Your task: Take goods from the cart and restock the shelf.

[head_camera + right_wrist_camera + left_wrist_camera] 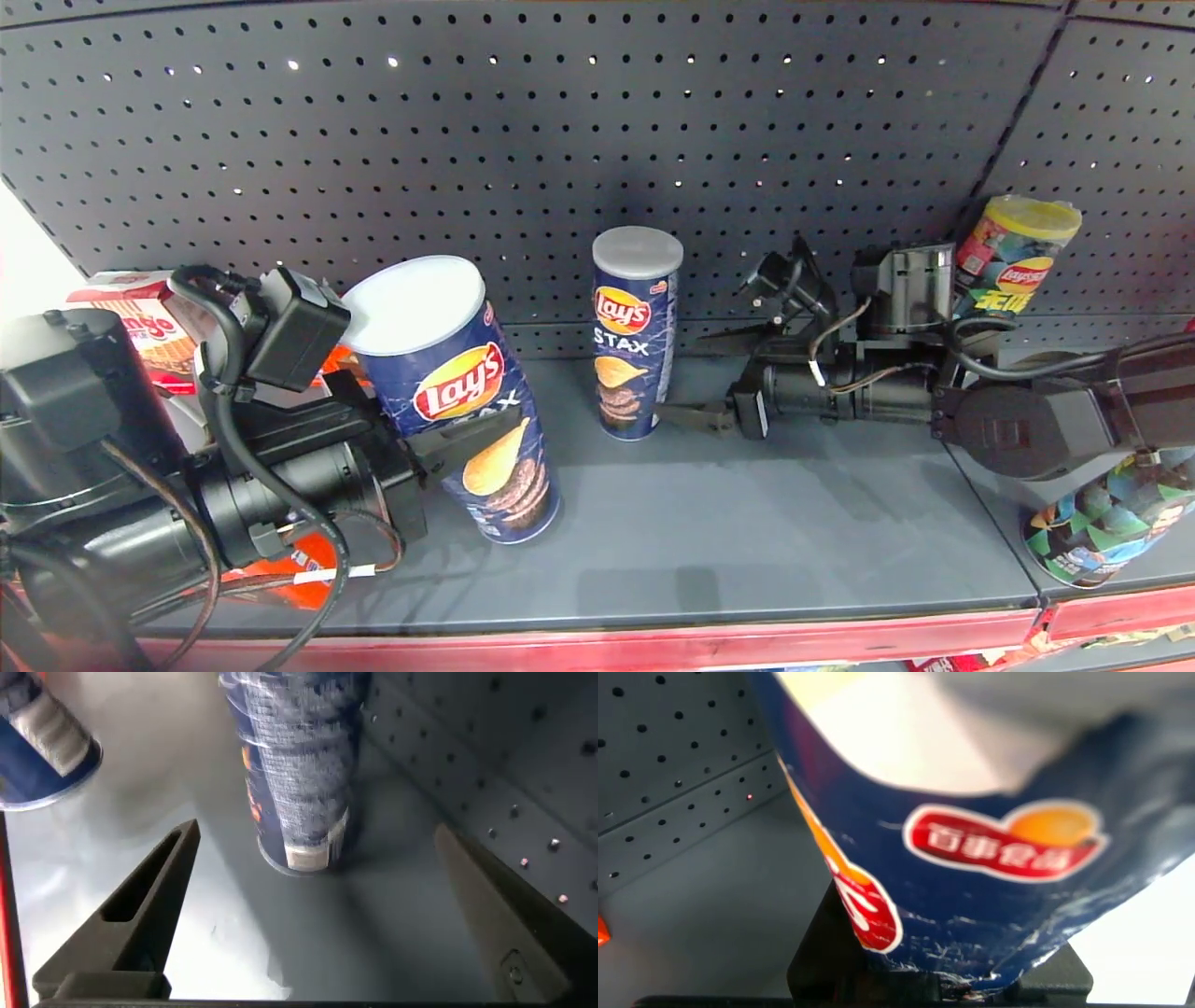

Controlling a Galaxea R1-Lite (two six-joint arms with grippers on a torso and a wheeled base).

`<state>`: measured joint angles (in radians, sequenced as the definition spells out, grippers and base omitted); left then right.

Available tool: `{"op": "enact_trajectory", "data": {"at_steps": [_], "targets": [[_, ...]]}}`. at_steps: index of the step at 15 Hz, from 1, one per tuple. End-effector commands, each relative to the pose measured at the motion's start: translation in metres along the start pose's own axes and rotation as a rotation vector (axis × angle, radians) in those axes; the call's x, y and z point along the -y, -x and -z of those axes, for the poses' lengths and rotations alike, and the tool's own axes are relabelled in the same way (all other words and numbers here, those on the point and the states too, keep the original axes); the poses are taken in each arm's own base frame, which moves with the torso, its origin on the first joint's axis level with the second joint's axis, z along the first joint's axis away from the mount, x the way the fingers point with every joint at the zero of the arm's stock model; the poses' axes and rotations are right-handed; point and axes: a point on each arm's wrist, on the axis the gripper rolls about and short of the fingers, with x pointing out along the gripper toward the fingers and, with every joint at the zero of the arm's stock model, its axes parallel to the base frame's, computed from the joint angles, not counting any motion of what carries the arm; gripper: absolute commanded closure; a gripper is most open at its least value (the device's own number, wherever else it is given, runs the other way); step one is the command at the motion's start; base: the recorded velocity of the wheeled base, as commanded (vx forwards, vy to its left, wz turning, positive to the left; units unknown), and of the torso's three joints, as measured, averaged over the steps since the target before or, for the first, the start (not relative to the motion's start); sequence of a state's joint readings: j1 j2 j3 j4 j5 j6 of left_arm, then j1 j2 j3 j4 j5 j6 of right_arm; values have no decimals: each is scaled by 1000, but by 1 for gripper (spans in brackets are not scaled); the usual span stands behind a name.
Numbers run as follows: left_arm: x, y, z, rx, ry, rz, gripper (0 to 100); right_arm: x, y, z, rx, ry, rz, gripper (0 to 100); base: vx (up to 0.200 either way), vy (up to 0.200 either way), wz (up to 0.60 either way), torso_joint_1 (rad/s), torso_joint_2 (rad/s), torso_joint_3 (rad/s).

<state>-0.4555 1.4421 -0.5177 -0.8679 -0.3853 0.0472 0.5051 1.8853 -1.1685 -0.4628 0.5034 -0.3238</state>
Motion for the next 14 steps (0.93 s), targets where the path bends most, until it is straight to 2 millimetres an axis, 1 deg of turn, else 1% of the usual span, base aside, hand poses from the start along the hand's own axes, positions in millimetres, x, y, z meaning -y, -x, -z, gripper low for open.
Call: {"op": "enact_trajectory", "data": {"at_steps": [1,6,8,11,14], "targets": [[0,0,0,-2,0,1,100,0,-9,-7,19,11,17,0,0,0,0,0,0,0],[0,0,1,-4,1,0,100,6,-31,-11,47,25,14,0,0,0,0,0,0,0],[0,-1,2,-7,3,0,100,5,-44,-12,58,33,2,0,0,0,0,0,0,0],[0,-1,2,-6,2,0,100,2,-54,-11,59,36,1,0,0,0,0,0,0,0],[0,-1,2,-6,2,0,100,4,-66,-2,64,39,9,0,0,0,0,0,0,0]]}}
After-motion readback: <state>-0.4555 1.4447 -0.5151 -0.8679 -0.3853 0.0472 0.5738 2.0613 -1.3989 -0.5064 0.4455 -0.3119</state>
